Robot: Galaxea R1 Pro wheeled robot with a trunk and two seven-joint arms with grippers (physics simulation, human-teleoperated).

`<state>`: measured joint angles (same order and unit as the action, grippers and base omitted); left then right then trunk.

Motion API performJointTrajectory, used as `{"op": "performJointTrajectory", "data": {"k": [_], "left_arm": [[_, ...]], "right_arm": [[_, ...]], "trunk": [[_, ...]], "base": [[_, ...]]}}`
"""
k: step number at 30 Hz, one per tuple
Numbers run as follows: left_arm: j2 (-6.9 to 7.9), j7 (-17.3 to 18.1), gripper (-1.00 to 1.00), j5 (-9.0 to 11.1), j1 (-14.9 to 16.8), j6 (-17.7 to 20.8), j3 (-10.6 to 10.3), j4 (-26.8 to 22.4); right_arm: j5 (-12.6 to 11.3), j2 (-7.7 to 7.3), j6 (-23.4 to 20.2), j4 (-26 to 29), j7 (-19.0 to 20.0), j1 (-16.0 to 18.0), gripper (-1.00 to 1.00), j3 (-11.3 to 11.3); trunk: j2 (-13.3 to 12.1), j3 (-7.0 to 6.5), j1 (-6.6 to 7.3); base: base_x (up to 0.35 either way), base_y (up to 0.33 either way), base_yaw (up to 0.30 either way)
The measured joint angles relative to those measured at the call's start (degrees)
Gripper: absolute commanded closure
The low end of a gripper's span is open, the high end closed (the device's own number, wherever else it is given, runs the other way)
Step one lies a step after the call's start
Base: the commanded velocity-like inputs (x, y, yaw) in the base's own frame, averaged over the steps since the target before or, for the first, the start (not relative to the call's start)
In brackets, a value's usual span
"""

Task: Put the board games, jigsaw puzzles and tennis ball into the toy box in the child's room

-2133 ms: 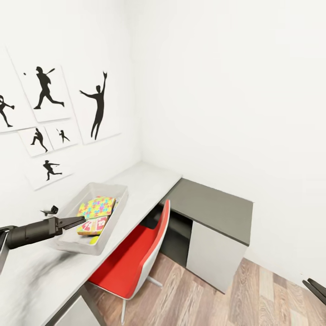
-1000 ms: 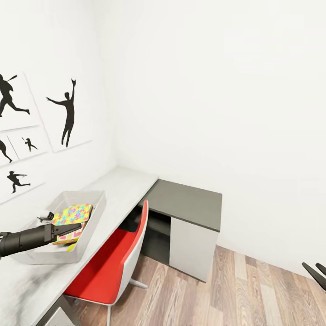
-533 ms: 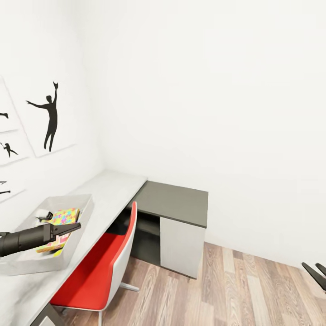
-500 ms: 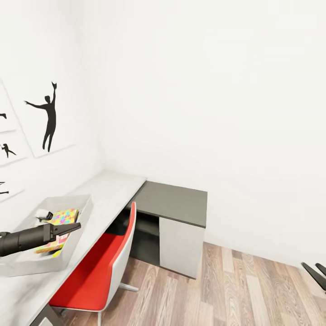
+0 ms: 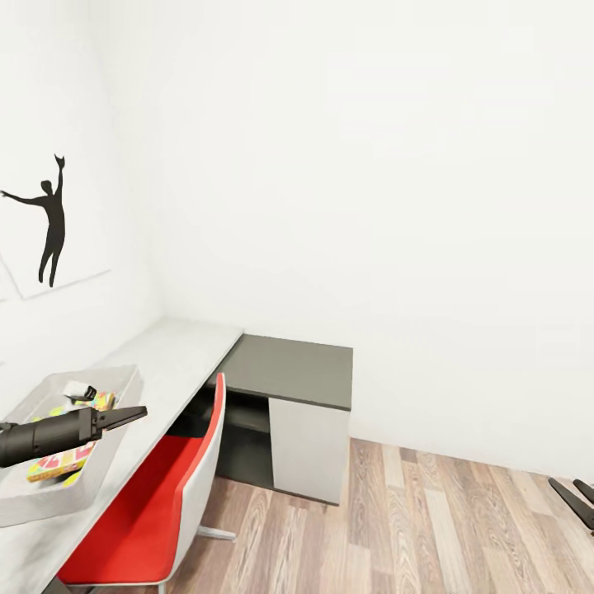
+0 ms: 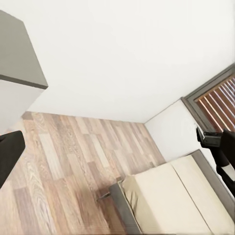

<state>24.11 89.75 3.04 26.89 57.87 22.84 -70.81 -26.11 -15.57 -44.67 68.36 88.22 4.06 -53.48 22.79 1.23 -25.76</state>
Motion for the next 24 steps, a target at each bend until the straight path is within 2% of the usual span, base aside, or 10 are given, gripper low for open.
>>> {"op": "performJointTrajectory", "data": {"k": [8, 13, 18, 24], "left_arm": [[-0.03, 0.0, -1.00, 0.0, 0.0, 0.0, 0.0, 0.0], [-0.01, 0.0, -1.00, 0.0, 0.0, 0.0, -0.1, 0.0], [-0.03, 0.0, -1.00, 0.0, 0.0, 0.0, -0.1, 0.0], [-0.05, 0.0, -1.00, 0.0, 0.0, 0.0, -0.1, 0.0]], "right_arm": [[0.0, 0.01, 0.0, 0.0, -0.1, 0.0, -1.00, 0.1], [0.1, 0.01, 0.0, 0.1, -0.1, 0.0, -1.00, 0.2], [0.1, -0.03, 0.1, 0.1, -0.1, 0.0, -1.00, 1.7], [0.0, -0.07, 0.1, 0.0, -0.4, 0.1, -1.00, 2.8]], "trunk": [[0.0, -0.51, -0.01], [0.1, -0.68, -0.01], [0.1, -0.70, 0.00], [0.1, -0.71, 0.00]], "base": [[-0.139, -0.023, -0.204], [-0.139, -0.092, -0.077], [-0.059, -0.057, -0.038], [-0.018, -0.008, -0.223]]}}
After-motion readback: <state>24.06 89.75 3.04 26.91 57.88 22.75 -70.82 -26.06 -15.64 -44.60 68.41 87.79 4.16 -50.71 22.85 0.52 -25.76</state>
